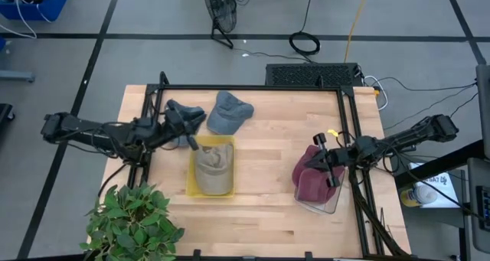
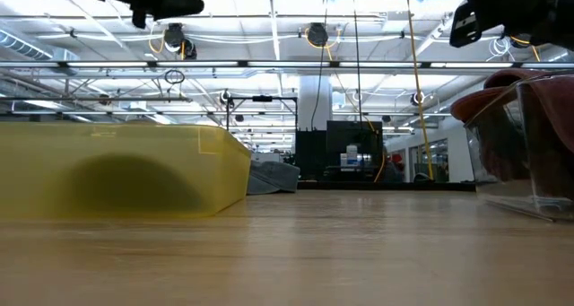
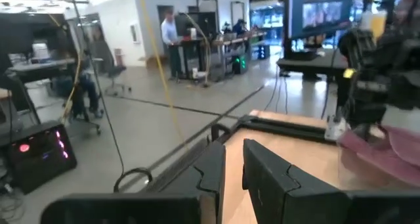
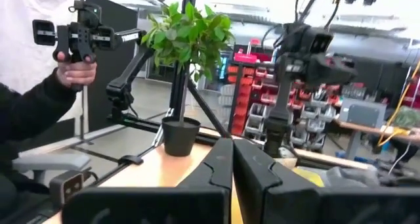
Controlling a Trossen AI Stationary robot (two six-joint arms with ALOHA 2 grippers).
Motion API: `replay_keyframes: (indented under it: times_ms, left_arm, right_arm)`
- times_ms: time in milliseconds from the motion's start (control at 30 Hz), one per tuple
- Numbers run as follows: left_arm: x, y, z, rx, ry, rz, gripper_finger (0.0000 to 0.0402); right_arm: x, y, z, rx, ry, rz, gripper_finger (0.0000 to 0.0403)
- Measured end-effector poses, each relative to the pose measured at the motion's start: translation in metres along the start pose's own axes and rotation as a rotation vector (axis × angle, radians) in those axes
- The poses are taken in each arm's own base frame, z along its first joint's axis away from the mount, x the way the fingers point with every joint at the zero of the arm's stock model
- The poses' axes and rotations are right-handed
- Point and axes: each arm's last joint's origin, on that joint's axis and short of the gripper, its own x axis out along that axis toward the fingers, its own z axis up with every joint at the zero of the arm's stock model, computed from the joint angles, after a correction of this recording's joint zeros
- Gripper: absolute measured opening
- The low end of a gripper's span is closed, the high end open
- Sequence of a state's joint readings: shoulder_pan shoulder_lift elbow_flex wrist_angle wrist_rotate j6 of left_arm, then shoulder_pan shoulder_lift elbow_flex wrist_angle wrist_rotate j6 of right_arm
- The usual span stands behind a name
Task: Pick & Place hat
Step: Put the right blue cap into the yellow bin
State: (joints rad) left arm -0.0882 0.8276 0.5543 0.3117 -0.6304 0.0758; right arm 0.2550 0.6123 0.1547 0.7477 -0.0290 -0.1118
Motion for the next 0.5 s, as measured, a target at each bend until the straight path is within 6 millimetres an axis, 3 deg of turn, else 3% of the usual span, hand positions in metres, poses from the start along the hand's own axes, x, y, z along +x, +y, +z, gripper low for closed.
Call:
replay_keyframes:
  times_ms: [167,333,400,500]
  left_arm:
    - [0.014,-0.002,0.019,-0.023,-0.012,0.03,0.006]
    - [0.035,0.009,0.049,0.057,0.233,0.112,0.006]
    - [0.05,0.014,0.053,0.091,0.337,0.147,0.006]
    - [0.079,0.018,0.053,0.101,0.445,0.064,0.006]
  right_arm:
    - [0.0,0.0,0.001,0.019,-0.005,-0.005,0.0001]
    - [0.0,-0.002,0.005,-0.051,-0.051,-0.05,0.0001]
    - [0.0,-0.003,0.004,-0.071,-0.035,-0.089,0.0001]
    - [0.0,-0.005,0.003,-0.082,-0.011,-0.167,0.0001]
